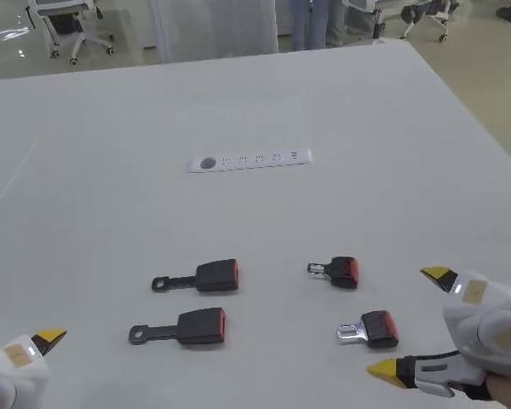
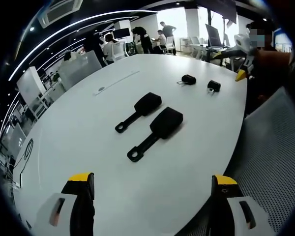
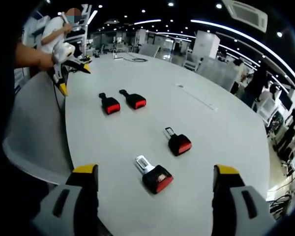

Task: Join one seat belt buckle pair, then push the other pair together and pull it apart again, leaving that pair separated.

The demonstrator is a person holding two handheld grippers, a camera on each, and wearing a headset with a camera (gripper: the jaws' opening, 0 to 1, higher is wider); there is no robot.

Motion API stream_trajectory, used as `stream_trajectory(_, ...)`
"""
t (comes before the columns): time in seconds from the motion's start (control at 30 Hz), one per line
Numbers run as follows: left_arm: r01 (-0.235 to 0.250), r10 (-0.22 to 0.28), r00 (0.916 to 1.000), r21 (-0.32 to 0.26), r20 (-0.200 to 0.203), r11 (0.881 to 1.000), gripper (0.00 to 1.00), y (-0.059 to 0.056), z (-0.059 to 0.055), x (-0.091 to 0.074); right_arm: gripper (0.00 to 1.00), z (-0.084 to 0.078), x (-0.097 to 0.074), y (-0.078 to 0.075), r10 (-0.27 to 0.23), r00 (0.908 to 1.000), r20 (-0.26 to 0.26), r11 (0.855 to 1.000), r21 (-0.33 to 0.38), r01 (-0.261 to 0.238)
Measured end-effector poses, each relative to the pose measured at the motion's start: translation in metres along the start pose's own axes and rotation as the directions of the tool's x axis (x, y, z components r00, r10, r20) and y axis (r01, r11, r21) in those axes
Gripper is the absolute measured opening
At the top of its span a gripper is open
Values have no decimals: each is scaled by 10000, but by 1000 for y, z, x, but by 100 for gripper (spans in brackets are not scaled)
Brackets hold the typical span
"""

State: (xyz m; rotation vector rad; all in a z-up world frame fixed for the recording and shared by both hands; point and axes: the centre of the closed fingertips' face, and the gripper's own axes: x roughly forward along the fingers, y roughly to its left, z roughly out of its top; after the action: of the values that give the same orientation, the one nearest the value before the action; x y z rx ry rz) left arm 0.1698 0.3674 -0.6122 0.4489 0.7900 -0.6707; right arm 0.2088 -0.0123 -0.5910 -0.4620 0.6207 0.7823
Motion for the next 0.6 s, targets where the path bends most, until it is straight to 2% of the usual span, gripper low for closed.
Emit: stream_trajectory(0.6, 35, -36, 10000, 102, 75, 9999, 100, 1, 5, 1, 100, 0, 1, 0, -63, 10000, -33, 9999, 133, 63)
